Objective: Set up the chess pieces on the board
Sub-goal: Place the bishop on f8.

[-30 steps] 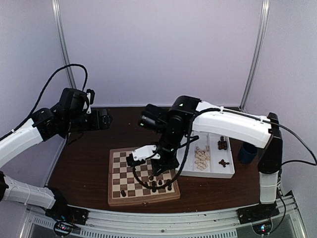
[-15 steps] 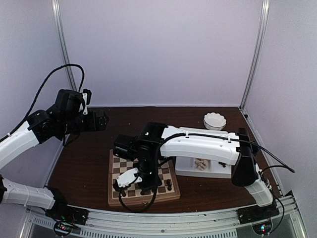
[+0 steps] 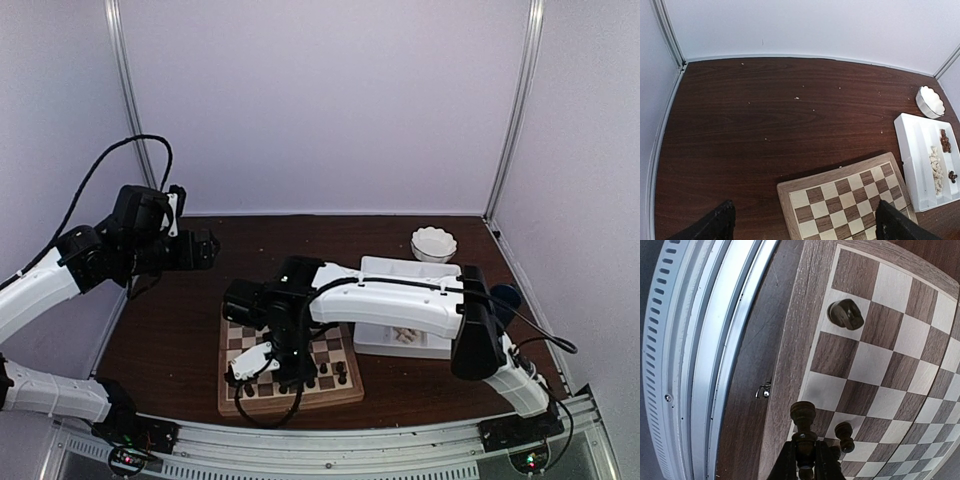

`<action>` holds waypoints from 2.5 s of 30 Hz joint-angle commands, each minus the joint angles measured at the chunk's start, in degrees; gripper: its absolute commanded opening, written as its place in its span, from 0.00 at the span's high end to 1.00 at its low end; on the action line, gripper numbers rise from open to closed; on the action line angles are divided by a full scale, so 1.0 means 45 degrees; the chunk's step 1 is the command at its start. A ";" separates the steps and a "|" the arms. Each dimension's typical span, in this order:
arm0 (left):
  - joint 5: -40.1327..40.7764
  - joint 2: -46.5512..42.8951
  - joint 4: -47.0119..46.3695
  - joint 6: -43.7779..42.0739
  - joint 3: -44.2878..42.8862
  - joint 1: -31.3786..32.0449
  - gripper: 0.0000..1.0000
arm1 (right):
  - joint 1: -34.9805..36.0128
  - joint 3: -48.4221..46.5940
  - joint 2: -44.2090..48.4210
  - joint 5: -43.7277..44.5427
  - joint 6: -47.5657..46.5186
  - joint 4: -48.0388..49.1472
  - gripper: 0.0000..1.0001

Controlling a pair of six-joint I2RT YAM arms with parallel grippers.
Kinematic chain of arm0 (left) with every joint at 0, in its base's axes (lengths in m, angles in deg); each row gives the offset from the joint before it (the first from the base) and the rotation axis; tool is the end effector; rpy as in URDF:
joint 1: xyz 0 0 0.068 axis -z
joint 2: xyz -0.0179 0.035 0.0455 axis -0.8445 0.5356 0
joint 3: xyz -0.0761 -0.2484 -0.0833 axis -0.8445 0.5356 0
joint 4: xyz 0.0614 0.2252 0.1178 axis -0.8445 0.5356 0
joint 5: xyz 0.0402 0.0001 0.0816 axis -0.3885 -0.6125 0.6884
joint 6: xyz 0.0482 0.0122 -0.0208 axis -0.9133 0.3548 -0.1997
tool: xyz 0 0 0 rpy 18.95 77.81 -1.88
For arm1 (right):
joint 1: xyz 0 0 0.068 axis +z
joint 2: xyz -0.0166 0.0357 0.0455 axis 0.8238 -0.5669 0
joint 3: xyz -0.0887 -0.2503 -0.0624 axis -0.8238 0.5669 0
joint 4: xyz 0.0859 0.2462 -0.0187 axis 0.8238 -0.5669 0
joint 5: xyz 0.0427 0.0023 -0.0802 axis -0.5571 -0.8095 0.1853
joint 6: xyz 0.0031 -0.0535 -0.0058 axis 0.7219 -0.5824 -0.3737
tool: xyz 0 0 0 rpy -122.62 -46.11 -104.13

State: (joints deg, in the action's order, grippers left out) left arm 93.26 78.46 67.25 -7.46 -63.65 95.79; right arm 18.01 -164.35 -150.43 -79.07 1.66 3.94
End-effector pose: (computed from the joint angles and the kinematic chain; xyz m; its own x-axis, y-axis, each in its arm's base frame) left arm 0.1814 -0.1278 0.3366 -0.5874 -0.2080 -0.7821 0.0545 0.9541 -0.2946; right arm 0.1282 0.4569 0.2287 0.3573 -0.9079 -0.2192 -0.9210 -0.3814 0.0786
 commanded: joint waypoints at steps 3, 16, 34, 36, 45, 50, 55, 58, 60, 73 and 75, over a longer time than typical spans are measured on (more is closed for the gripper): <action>-0.0226 -0.0128 -0.0068 0.0053 0.0209 -0.0104 0.02 | 0.0018 -0.0454 -0.0410 0.0441 -0.0019 0.0104 0.90; -0.0605 -0.0160 -0.0080 0.0247 0.0551 -0.0104 0.03 | 0.0121 -0.0772 -0.1007 0.0940 0.0119 0.0381 0.89; -0.0916 0.0132 -0.0198 0.0388 0.0572 -0.0104 0.02 | 0.0203 -0.1281 -0.1377 0.0792 0.0137 0.0543 0.86; -0.0953 0.0141 -0.0190 0.0426 0.0587 -0.0104 0.02 | 0.0233 -0.1329 -0.1408 0.0744 0.0156 0.0550 0.86; -0.1005 0.0173 -0.0215 0.0496 0.0669 -0.0104 0.02 | 0.0332 -0.1439 -0.1526 0.0681 0.0178 0.0613 0.86; -0.1054 0.0205 -0.0215 0.0494 0.0650 -0.0104 0.02 | 0.0388 -0.1519 -0.1634 0.0687 0.0197 0.0641 0.86; -0.1072 0.0207 -0.0225 0.0492 0.0689 -0.0104 0.02 | 0.0517 -0.1604 -0.1692 0.0971 0.0090 0.0860 0.86; -0.1122 0.0257 -0.0215 0.0501 0.0670 -0.0104 0.02 | 0.0582 -0.1629 -0.1726 0.1006 0.0056 0.0835 0.86; -0.1132 0.0271 -0.0223 0.0531 0.0652 -0.0105 0.03 | 0.0570 -0.1623 -0.1722 0.0994 0.0062 0.0820 0.86; -0.1210 0.0356 -0.0227 0.0511 0.0592 -0.0104 0.02 | 0.0581 -0.1511 -0.1539 0.1365 0.0119 0.0874 0.68; -0.1215 0.0375 -0.0234 0.0513 0.0573 -0.0104 0.02 | 0.0581 -0.1439 -0.1444 0.1426 0.0138 0.0842 0.67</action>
State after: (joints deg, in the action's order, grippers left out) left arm 88.30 79.73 67.21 -5.65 -61.16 95.79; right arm 20.17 -170.62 -157.07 -74.41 2.12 7.56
